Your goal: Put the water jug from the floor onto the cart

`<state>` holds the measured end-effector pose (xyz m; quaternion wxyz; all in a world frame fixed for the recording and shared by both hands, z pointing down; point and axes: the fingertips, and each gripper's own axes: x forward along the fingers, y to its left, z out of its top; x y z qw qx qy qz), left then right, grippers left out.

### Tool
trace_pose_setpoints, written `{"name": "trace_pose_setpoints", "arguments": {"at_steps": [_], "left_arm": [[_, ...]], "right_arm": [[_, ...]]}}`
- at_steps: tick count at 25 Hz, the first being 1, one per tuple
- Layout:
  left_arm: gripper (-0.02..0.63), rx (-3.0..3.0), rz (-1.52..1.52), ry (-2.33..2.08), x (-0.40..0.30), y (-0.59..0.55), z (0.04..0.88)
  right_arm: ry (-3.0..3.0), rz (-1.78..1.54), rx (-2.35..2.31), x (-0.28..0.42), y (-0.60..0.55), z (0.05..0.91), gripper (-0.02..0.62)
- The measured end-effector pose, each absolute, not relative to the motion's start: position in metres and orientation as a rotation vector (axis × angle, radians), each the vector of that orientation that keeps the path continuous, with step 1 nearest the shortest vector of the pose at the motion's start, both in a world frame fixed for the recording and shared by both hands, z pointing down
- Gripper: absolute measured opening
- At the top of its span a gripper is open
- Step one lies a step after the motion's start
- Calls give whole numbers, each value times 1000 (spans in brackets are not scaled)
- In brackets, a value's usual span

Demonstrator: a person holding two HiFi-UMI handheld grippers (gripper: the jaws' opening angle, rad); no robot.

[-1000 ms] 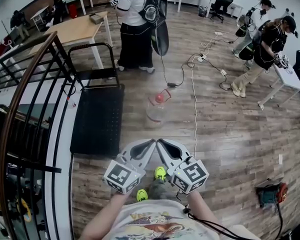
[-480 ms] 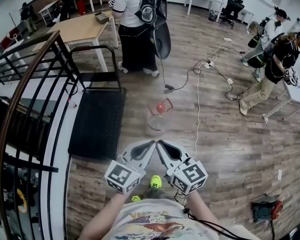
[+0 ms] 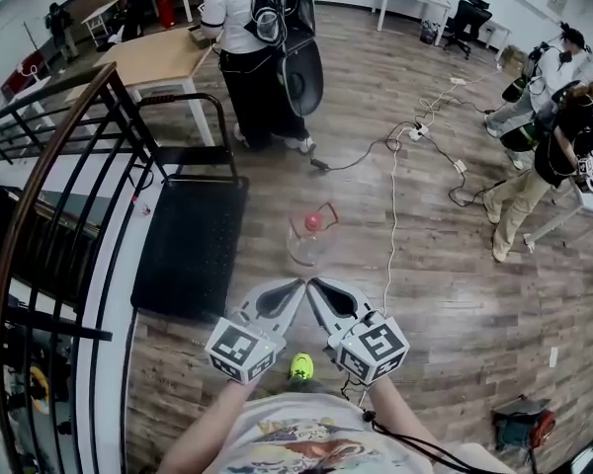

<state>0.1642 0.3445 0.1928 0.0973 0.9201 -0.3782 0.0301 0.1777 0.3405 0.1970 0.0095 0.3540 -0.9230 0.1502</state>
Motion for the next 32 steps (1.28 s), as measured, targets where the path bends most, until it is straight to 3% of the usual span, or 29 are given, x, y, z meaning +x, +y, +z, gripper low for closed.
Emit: {"name": "trace_pose_setpoints", "arguments": {"at_steps": [32], "left_arm": [[14, 2720, 143, -1030, 186, 245, 203]], "right_arm": [[-2804, 492, 1201, 199, 241, 205, 31]]}}
